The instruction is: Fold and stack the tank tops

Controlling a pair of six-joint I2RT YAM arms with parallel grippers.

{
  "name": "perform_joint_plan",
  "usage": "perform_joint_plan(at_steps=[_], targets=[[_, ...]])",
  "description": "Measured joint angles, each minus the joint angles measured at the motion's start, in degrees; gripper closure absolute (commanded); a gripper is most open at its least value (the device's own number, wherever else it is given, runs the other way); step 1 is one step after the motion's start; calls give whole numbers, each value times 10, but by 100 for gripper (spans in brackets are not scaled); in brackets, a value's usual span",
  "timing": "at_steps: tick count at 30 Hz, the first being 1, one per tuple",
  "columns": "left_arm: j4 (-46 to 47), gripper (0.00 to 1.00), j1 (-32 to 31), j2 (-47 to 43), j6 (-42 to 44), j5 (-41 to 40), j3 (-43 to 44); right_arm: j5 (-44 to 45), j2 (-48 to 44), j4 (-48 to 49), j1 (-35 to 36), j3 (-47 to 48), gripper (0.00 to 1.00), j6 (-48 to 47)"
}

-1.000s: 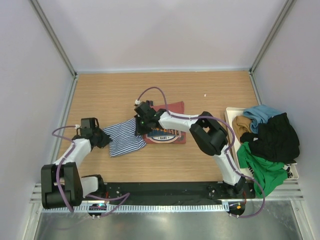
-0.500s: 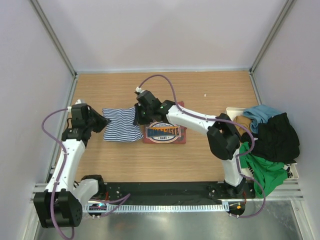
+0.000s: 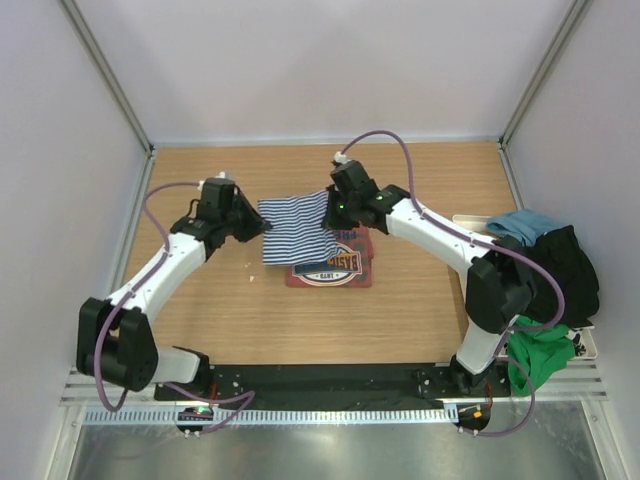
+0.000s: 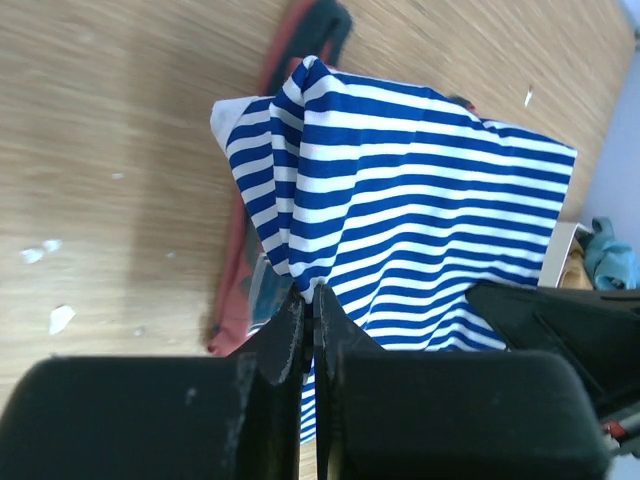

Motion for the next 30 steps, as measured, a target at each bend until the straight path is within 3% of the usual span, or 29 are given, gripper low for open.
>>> perform_joint_plan(at_steps=[14,22,30], targets=[[79,100,-116,183,-4,-16,82,11,-69,6,-96,-145,99,-17],[95,100,-130,251,-2,-24,84,1,-58,35,-110,-187,99,-20],[99,100,-130,257,3,-30,84,-4,-40,54,-113,-198,99,-21]])
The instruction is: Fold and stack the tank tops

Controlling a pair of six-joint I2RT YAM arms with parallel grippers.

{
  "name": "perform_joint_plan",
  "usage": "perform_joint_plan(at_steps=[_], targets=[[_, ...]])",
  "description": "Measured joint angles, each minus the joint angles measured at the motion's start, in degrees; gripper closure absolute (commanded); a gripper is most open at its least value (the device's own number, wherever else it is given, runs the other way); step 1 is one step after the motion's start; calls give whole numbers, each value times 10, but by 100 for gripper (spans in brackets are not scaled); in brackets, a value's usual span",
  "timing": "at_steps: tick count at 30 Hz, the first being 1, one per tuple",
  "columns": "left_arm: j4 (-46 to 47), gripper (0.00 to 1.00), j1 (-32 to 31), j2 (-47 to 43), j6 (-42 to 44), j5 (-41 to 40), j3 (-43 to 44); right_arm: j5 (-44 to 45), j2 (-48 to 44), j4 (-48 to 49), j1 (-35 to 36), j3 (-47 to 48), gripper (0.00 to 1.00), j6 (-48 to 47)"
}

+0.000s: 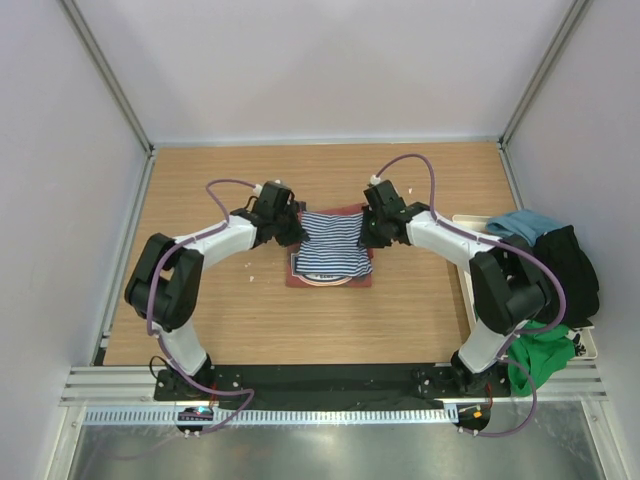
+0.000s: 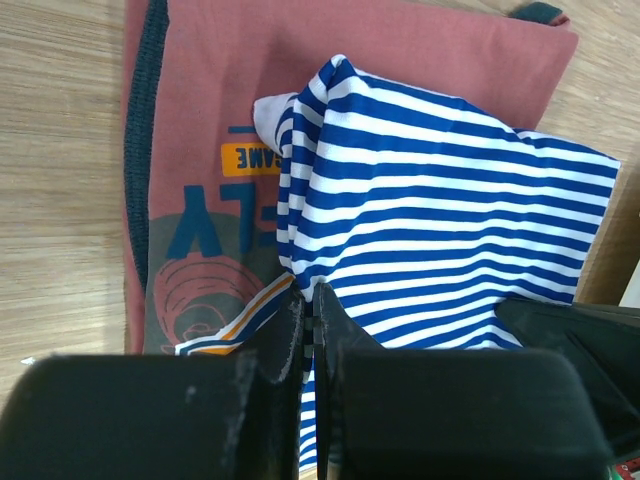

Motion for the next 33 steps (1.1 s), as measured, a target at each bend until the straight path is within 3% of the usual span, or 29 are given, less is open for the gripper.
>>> perform_joint_plan(at_steps=[12,25,29,31,33], targets=[[-25,100,0,-89,3,-7,5,-29,-21,1,-1,10,99,-10],[-29,98,0,-43,3,-9,4,-31,5,24,-1,-8,98,-8],[-30,81,0,-34,3,-7,-5,-27,8,23,-1,-10,86,-6],[-30,75,0,-33,4,-9,-8,-19,8,22,-1,-10,65,-5],[-32,55,0,-33,9,-16,-11,-5,8,15,-1,-10,54,-4]])
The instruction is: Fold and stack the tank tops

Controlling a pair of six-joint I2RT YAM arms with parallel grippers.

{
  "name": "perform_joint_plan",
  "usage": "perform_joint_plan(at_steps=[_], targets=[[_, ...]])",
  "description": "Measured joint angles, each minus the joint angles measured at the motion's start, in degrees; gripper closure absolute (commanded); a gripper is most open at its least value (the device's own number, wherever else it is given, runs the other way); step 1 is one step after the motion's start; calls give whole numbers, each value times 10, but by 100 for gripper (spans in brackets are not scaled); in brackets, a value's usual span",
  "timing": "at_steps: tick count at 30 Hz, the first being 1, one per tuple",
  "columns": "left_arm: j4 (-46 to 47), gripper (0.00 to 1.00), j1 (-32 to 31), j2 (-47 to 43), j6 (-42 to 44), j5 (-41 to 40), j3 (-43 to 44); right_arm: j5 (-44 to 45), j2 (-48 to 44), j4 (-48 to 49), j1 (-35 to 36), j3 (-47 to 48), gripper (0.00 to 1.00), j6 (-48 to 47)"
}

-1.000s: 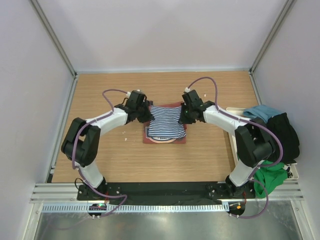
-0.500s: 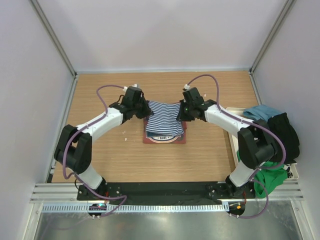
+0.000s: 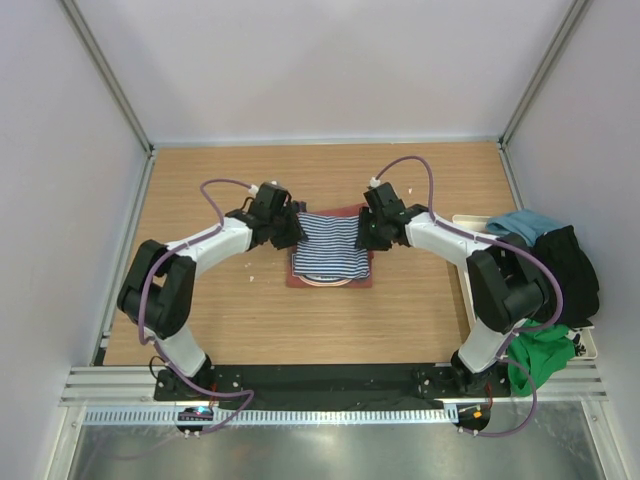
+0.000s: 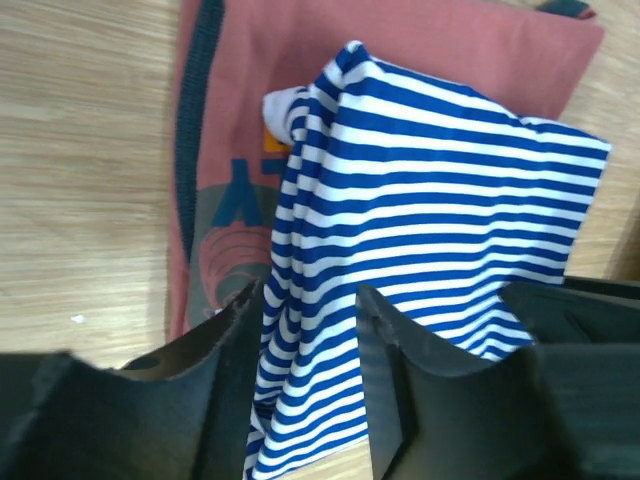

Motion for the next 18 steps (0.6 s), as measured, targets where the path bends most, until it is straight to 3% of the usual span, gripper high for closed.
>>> perform_joint_plan(at_steps=[2,9,18], targets=[[-5,45,0,0,6,-12,-1,12,0,-7,0,0,49,-3],[-22,34,0,19,19,-49,-1,26,0,-11,-12,-3,31,-6],[-23,34,2,30,24,-59,-1,-30,-53,24,-60,-61,29,-10]])
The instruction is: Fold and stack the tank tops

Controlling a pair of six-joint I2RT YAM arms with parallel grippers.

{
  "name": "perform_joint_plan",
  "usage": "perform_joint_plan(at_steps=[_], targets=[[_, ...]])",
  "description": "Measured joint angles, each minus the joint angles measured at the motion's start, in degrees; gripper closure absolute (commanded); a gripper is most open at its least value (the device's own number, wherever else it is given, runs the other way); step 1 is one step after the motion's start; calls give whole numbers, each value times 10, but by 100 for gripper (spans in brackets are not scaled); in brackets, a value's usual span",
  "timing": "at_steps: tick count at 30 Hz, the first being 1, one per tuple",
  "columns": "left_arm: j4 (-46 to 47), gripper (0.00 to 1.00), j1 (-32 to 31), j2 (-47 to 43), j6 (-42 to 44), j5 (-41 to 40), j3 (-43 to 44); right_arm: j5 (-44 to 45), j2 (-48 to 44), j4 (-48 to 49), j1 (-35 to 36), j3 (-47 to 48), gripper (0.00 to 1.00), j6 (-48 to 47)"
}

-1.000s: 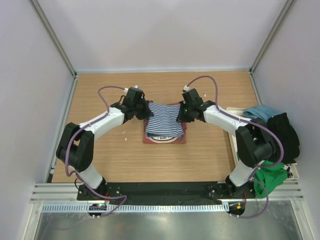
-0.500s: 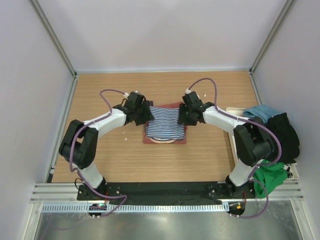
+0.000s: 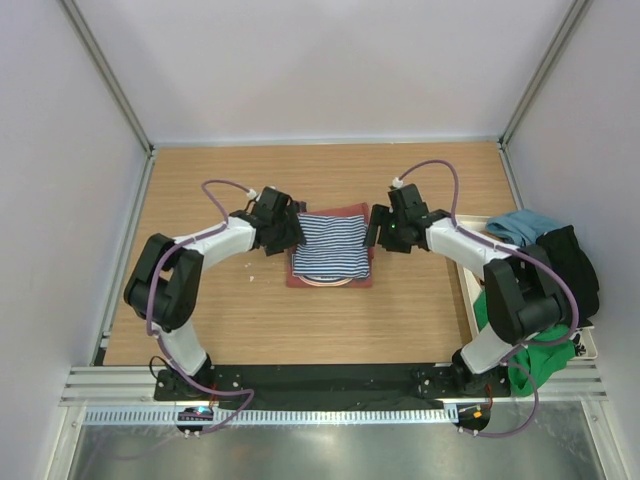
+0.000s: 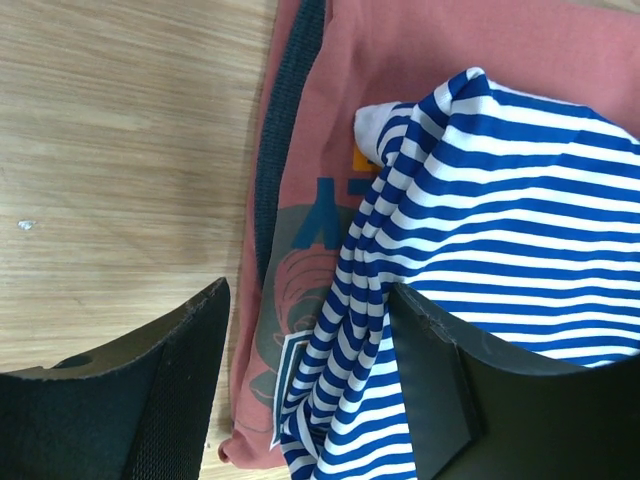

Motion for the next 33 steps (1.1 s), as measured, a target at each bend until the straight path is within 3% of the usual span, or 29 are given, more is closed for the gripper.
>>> perform_joint_plan(at_steps=[4,8,10,17,23,29,33], targets=[[13,29,4,0,0,9,-7,-23,-28,19,-19,-22,30,-6],[26,26,8,-26,2,20,-37,-37,-45,35,-23,-36,43,-10],[27,27,14,-50,2,34,-48,-43,-57,46,-26,-48,44,-10],[47,46,76,-118,-3,83,-77,-52,-92,66,-53,-76,48,-5],[58,52,95,-57,-5,124,-64,-58,-95,76,-56,-80,49,-1],[76,42,95,21,-11,160,-43,-63,-97,78,-56,-85,50,-1],[93,60,95,41,-17,161,-25,-66,-97,78,-56,-90,51,-1]])
